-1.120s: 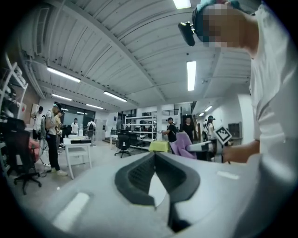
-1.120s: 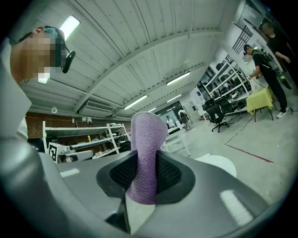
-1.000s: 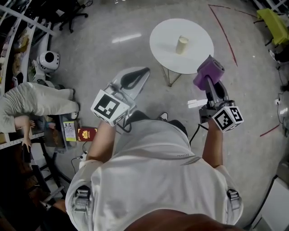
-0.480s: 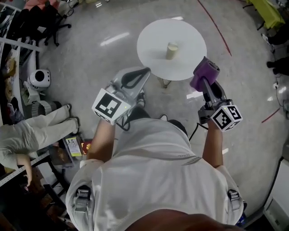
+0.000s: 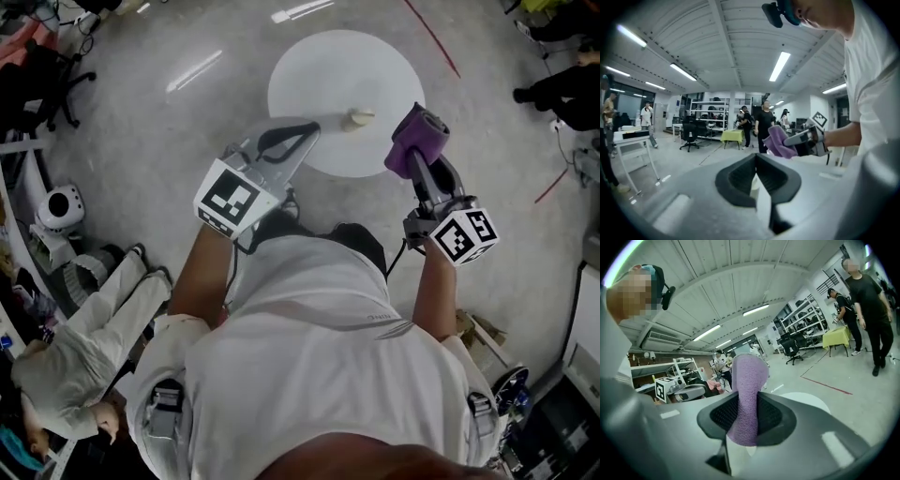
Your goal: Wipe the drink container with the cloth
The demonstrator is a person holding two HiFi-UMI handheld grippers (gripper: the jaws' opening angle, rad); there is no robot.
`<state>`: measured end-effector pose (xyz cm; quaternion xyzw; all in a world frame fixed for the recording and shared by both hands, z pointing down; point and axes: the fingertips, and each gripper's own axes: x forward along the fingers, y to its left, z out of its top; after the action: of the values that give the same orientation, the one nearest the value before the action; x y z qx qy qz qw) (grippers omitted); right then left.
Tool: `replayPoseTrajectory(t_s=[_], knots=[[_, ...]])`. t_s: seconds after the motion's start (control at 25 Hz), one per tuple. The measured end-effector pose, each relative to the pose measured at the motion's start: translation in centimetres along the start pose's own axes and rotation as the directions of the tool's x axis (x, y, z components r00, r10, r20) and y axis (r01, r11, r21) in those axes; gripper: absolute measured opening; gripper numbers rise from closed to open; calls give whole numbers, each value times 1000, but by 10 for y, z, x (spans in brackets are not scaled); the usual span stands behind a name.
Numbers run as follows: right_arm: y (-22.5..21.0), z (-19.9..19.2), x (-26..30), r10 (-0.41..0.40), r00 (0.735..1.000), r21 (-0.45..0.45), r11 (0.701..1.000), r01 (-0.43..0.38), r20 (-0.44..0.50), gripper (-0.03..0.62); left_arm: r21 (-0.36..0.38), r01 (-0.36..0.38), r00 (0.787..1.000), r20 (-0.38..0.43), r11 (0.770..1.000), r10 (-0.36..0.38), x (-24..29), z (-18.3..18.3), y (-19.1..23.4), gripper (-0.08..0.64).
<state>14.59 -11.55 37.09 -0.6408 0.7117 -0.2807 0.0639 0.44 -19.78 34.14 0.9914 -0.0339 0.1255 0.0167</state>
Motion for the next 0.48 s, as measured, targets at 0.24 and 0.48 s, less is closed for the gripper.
replayPoseTrajectory(t_s=[0.24,0.48], knots=[[-29,-24,16,-115,992,71,990,119,-57,103,50,188,979,-96,981,-182,65,-25,23,14],[-70,-67,10,-78,985,138,985,100,-154,103,77,239,955,-201,968,-220,139,-62,19,55]])
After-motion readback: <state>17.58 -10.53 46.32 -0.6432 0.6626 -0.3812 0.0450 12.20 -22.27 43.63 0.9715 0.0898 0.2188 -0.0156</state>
